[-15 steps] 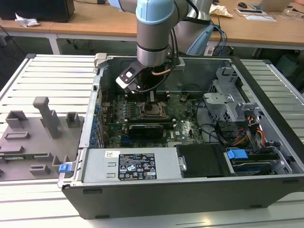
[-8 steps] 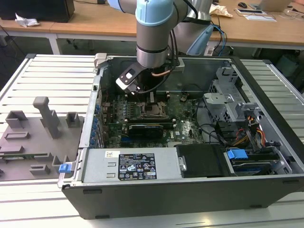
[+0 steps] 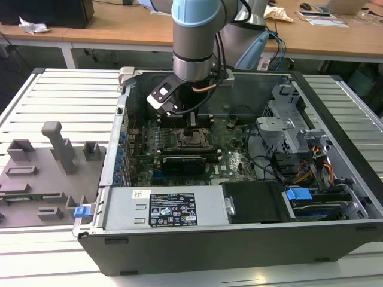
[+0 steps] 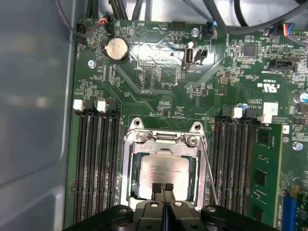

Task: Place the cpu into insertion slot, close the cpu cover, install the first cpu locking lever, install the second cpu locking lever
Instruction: 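Close the cpu cover, then install the first cpu locking lever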

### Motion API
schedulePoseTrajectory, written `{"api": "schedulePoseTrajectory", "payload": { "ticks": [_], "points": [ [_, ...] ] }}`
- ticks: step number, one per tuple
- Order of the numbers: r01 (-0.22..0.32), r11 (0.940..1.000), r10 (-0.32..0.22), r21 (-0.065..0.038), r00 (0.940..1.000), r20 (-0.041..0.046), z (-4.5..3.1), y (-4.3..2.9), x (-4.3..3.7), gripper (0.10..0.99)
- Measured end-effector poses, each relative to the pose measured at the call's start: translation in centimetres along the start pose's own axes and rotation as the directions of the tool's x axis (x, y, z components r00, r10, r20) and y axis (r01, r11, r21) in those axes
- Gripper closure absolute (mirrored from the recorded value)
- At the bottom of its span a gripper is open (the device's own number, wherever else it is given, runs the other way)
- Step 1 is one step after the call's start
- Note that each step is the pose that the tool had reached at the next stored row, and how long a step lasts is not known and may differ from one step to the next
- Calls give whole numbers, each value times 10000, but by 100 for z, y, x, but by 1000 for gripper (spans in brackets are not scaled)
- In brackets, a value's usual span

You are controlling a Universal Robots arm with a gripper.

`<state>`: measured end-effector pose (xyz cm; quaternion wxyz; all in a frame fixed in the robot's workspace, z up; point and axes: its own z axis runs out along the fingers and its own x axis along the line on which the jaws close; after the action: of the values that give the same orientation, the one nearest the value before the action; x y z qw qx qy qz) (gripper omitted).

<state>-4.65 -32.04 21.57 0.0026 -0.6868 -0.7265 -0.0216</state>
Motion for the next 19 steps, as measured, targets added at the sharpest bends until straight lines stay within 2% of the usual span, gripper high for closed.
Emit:
{"api": "schedulePoseTrajectory", "payload": {
  "ticks": [11, 19],
  "points": [
    [-1, 10000, 1, 5, 10000, 2, 3, 140, -9, 980],
    [0, 10000, 0, 6, 10000, 3, -2, 148, -8, 980]
  ]
}}
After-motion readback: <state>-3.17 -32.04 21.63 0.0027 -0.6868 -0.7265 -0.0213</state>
